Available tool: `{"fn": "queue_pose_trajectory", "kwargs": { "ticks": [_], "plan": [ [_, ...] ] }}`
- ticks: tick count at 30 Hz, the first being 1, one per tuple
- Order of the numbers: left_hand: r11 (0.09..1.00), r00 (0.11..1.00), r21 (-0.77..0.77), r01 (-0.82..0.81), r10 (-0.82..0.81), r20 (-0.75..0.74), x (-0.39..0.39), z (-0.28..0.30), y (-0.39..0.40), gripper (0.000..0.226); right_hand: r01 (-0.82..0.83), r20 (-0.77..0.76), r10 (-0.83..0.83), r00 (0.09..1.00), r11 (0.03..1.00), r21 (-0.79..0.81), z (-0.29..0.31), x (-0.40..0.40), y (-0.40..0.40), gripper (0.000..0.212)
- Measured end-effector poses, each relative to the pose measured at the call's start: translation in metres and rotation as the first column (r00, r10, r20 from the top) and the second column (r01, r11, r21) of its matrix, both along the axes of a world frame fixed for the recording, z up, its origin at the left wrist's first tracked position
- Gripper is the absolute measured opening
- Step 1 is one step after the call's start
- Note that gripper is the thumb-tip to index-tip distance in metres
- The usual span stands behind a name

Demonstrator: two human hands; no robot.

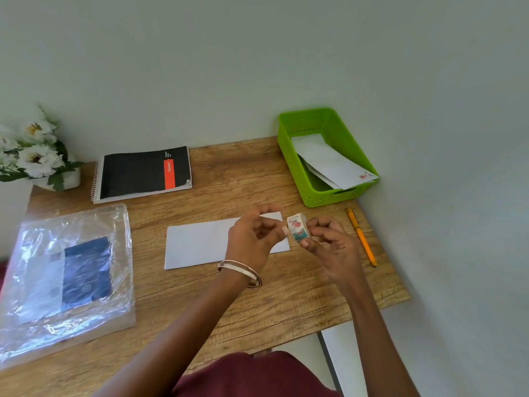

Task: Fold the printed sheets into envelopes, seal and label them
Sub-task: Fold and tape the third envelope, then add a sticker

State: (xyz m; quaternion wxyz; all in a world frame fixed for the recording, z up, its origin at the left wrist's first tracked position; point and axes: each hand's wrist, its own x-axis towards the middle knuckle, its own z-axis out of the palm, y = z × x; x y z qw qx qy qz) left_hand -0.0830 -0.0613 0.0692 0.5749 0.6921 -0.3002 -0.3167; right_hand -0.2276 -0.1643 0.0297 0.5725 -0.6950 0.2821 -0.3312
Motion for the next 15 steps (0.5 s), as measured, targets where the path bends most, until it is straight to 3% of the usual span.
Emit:
{"fn": "queue_pose_trajectory", "kwargs": {
  "ticks": [8, 13, 15],
  "plan": [
    [0.997, 0.952, -0.014, -0.072, 0.065, -0.300, 0.001, 0.008, 0.010, 0.035, -0.049, 0.017, 0.052, 0.998, 0.990, -0.133, 0.002, 0.009, 0.011, 0.025],
    [0.997, 0.971, -0.070, -0.019, 0.002, -0.237, 0.007, 0.007, 0.018, 0.039, -0.035, -0.023, 0.030, 0.999, 0.966, -0.256, 0.005, 0.015, 0.018, 0.027],
    [0.996, 0.996, -0.081, 0.040, -0.046, -0.073, 0.010, 0.004, 0.023, 0.044, -0.028, -0.043, 0.018, 0.999, 0.974, -0.223, 0.011, 0.017, 0.022, 0.026]
  ]
}}
